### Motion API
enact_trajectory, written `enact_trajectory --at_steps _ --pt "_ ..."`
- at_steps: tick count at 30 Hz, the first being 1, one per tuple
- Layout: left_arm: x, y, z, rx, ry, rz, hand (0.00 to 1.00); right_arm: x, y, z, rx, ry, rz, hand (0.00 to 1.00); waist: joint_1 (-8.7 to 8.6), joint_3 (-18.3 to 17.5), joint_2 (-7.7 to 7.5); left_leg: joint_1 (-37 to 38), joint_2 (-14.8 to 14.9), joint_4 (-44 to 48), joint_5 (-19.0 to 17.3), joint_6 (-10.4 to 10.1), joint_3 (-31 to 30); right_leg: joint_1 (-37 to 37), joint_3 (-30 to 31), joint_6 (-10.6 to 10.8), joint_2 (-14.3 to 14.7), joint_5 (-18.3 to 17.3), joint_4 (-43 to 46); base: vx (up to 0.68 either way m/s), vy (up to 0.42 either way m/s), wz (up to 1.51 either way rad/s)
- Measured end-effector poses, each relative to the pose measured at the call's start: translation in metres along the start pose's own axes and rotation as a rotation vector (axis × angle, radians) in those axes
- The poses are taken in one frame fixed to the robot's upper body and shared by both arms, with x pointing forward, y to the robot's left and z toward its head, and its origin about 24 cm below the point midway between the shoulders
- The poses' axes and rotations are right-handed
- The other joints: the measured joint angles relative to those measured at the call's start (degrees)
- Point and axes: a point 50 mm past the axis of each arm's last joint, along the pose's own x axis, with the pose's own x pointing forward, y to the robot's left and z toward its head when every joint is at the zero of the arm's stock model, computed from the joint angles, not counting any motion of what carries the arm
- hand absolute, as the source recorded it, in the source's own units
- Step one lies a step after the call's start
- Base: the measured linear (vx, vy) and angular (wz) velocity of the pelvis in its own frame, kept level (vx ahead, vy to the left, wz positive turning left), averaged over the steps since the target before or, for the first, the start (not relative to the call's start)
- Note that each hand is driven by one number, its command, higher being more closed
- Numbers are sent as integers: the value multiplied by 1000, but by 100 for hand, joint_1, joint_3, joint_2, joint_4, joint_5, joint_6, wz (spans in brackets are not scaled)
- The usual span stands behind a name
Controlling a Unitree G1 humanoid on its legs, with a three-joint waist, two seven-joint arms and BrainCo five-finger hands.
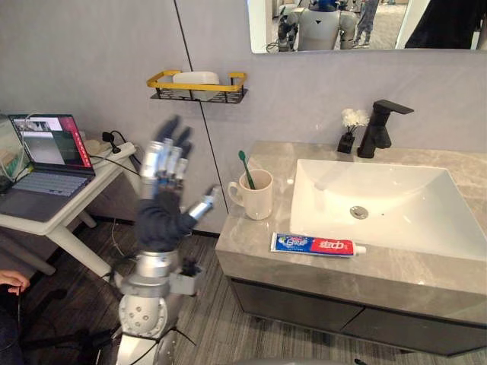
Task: Organize washtable
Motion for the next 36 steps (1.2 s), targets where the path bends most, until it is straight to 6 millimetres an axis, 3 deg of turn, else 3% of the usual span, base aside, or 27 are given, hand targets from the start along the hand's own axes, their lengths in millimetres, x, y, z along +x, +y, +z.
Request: enact_trajectory --at_steps 4,5,7,8,12,16,20,24,29,36 --pt "-3 -21 -14 -102 78 -150 0 0 -11 -6 -29 34 -20 0 -18 -26 177 -1 62 -6 27 -28 7 -19 39 -1 60 -1 -5 -30 -39 -2" --pt "-5 -37 -25 -175 126 -236 0 -1 -14 -9 -39 54 -25 0 -20 -21 231 -11 82 -6 52 -40 3 -24 36 -1 82 -1 -9 0 0 0" --pt "-7 -48 -33 -206 162 -285 0 -1 -15 -11 -50 64 -24 0 -23 -23 235 -17 95 -6 55 -44 -3 -27 34 -1 97 -1 -13 0 0 0" --pt "-12 -62 -44 -243 220 -354 0 -1 -15 -12 -53 69 -23 0 -45 -23 234 -23 104 -6 56 -45 -3 -30 36 -1 108 -1 -25 0 0 0" --pt "-29 -79 -76 -259 386 -455 0 1 -12 -4 -63 50 -16 0 -315 -19 252 -23 109 -17 57 -43 2 -19 45 -17 131 13 -88 4 -5 -1" --pt "-30 -76 -93 -200 450 -478 0 1 -13 -2 -65 45 -16 0 -340 2 281 -13 132 -48 56 -46 36 -26 76 -28 149 21 -153 9 -15 -3" --pt "-27 -67 -95 -145 448 -444 0 1 -12 -1 -62 42 -16 0 -334 24 277 28 220 -174 55 -49 212 -80 234 -86 231 102 -294 22 -19 -24" --pt "-21 -52 -96 -90 440 -362 0 2 -10 5 -44 18 -12 0 -496 142 280 26 266 -229 52 -53 283 -130 278 -95 268 120 -359 30 -23 -11" --pt "-14 -42 -95 -43 421 -319 0 2 -7 8 -38 2 -7 0 -489 268 205 26 273 -230 38 -70 348 -131 383 -100 275 139 -443 33 -11 -7" --pt "-15 -41 -96 -8 426 -336 0 3 -3 10 -35 -9 2 0 -491 359 132 24 270 -230 18 -87 368 -134 395 -101 268 140 -458 0 0 0"
